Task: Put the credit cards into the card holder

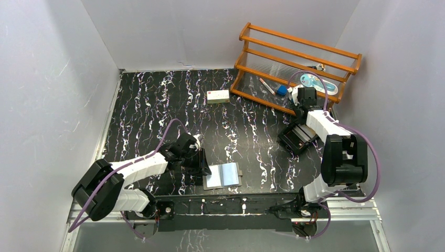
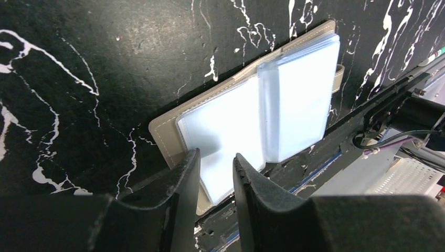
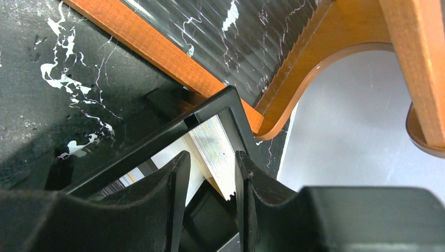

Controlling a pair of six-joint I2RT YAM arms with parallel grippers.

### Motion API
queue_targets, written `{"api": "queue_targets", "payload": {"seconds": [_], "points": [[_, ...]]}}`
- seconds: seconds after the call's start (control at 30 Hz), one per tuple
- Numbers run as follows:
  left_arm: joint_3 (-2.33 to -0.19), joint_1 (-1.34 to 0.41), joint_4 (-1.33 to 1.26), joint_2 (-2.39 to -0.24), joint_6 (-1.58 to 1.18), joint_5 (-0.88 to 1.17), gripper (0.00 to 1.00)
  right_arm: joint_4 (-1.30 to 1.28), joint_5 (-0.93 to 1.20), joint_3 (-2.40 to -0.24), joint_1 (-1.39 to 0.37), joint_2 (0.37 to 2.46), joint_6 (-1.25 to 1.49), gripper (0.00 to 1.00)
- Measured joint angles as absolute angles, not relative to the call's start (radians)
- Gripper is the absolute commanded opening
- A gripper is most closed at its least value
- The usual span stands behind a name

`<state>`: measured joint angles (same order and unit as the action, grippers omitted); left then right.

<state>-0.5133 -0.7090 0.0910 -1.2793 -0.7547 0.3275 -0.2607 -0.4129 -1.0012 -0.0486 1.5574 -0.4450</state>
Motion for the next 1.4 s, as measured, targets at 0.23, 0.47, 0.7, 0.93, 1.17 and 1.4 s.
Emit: {"api": "queue_targets", "payload": {"seconds": [0.23,0.47,0.7,0.93,1.17,1.4], "points": [[-0.498,-0.706,0.086,-1.277,-0.759,0.325,0.29,-0.215,-0.413,-0.977,-0.049,1.581,-0.487,0.47],[-0.498,-0.704,0.086,-1.277,-0.759,0.325,0.29,-0.204,-0.437,-0.962,-0.049,1.615,-0.513,0.46],[-0.497,-0.704,0.086,-1.274,-0.761,0.324,0.29,-0.201,-0.506,-0.957,-0.056,1.632,-0.526,0.34],[-0.483,-0.704,0.087,-1.254,-0.766,0.321,0.29,-0.201,-0.533,-0.952,-0.067,1.623,-0.527,0.28],[-0.481,-0.703,0.086,-1.253,-0.770,0.321,0.29,-0.206,-0.548,-0.952,-0.068,1.598,-0.526,0.24],[-0.481,-0.703,0.086,-1.253,-0.774,0.321,0.29,-0.253,-0.542,-0.957,-0.070,1.588,-0.512,0.12]]}}
